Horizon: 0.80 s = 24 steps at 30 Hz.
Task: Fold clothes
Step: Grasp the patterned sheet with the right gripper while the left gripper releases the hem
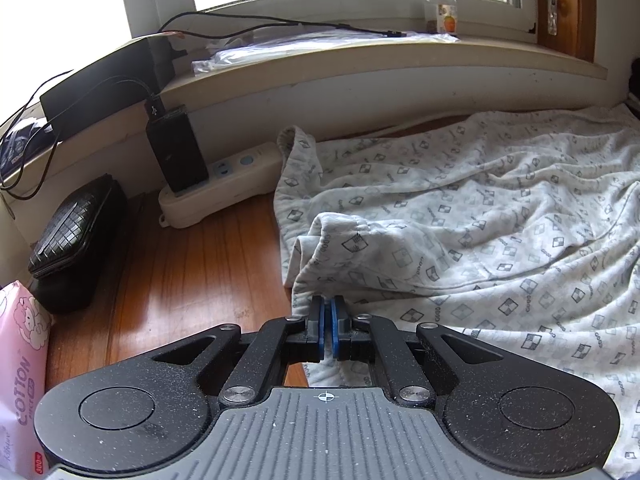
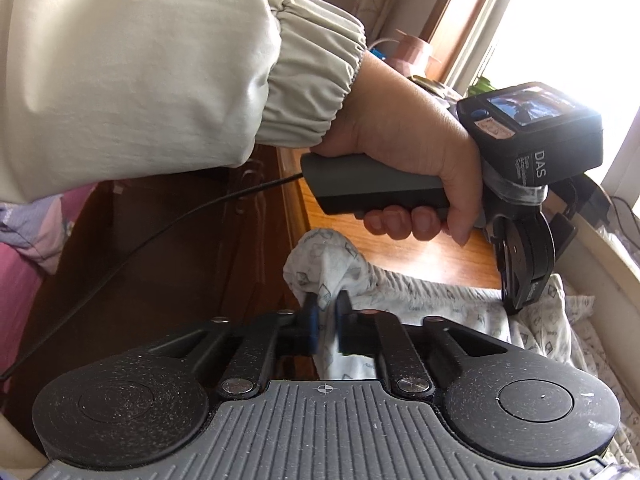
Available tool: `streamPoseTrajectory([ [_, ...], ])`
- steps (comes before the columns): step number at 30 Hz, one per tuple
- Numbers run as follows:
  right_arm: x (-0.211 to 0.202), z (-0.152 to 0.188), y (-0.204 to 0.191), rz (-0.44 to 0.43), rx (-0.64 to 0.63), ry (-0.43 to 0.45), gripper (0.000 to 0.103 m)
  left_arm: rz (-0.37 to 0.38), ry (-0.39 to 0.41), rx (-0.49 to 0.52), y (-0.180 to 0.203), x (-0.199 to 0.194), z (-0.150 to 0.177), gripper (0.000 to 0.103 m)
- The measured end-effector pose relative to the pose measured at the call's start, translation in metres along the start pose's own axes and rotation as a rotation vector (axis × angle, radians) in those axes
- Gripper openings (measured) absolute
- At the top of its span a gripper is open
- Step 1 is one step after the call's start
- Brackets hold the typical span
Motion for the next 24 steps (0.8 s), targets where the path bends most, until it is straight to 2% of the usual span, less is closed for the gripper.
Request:
streamPoseTrajectory([
  [3, -0.003, 0.000, 0.001, -0.066, 0.042, 0.003, 0.005, 0.014, -0.042, 0.015, 0.001, -0.009, -0.001, 0.006],
  [10, -0.037, -0.015, 0.004, -0.200, 0.093, 0.051, 0.004, 0.069, 0.019, -0.029, 0.006, -0.041, 0.007, 0.007],
  [13, -0.051, -0.022, 0.005, -0.257, 0.115, 0.071, 0.004, 0.055, 0.017, -0.043, 0.006, -0.036, 0.008, 0.008],
  [16, -0.066, -0.029, 0.006, -0.314, 0.137, 0.092, 0.004, 0.052, 0.013, -0.069, 0.003, -0.027, 0.008, 0.016],
  [19, -0.081, -0.035, 0.007, -0.372, 0.159, 0.113, 0.004, 0.057, -0.004, -0.076, 0.001, -0.017, 0.011, 0.016],
  [22, -0.094, -0.040, 0.023, -0.342, 0.159, 0.124, 0.004, 0.054, 0.002, -0.096, -0.004, -0.015, 0.013, 0.019],
  [24, -0.103, -0.043, 0.034, -0.321, 0.158, 0.132, 0.004, 0.026, 0.002, -0.086, -0.005, -0.015, 0.014, 0.019],
])
Point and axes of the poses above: each gripper's, at about its wrist camera, not at the fingertips, and x roughly the way its jaws point, y to its right, z to its underside, the point moved 1 cm from there along x, roughly the way its jaws point
